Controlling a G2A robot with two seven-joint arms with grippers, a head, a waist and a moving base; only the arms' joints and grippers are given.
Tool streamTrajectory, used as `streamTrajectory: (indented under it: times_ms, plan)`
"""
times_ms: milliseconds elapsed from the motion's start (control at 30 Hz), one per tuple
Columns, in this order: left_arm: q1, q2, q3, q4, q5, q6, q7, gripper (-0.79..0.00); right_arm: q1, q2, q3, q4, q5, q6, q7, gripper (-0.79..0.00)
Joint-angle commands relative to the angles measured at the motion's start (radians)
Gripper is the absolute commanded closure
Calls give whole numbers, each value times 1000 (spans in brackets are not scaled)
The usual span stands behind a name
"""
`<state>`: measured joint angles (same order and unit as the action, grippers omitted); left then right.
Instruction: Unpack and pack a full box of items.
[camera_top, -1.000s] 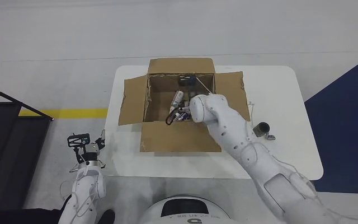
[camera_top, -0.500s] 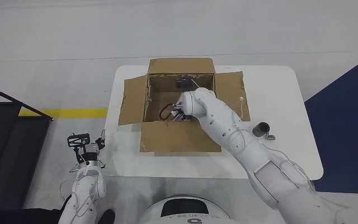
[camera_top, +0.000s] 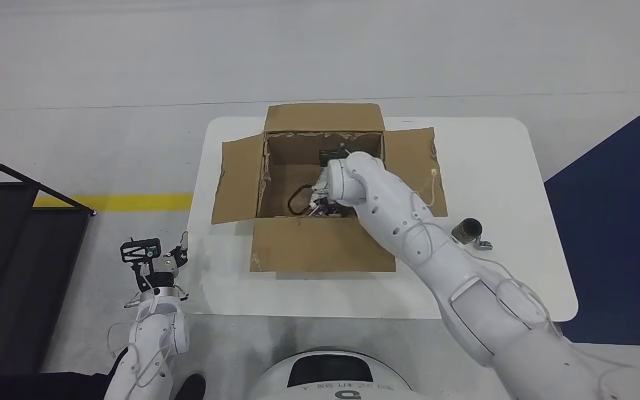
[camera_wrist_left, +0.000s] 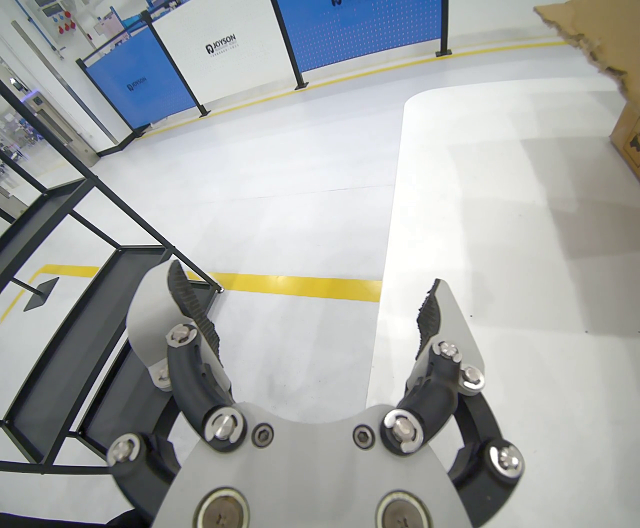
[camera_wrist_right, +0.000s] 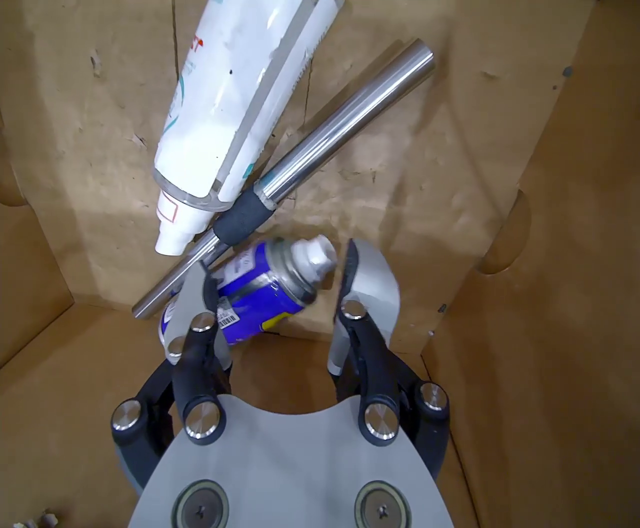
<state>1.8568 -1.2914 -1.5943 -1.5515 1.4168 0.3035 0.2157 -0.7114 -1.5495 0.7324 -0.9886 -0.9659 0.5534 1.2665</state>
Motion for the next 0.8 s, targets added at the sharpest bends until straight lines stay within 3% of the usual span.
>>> streamTrajectory:
  times_ms: [0,167,233,267,300,433,700,733,767]
  plan:
    - [0,0,0,0,0,0,0,-785,6,-6,-2,12,11,-1,1,-332]
    - [0,0,0,0,0,0,0,-785,21,-22,-9,55,32,-11,-12,-259]
    - [0,0,0,0,0,0,0,-785,29,-26,-8,67,37,-17,-19,-163]
    - [0,0,0,0,0,0,0,-785,32,-27,-4,63,36,-17,-30,-49]
    - [0,0,0,0,0,0,0,-785,32,-27,0,57,34,-15,-37,0]
    - [0,0,0,0,0,0,0,-785,13,-13,34,-37,5,8,-65,0]
    - [0,0,0,0,0,0,0,-785,-99,36,121,-244,-101,12,-12,0]
    - [0,0,0,0,0,0,0,-785,-109,39,129,-249,-98,3,-2,-46]
    - [0,0,0,0,0,0,0,-785,-115,39,135,-242,-97,-5,5,-308]
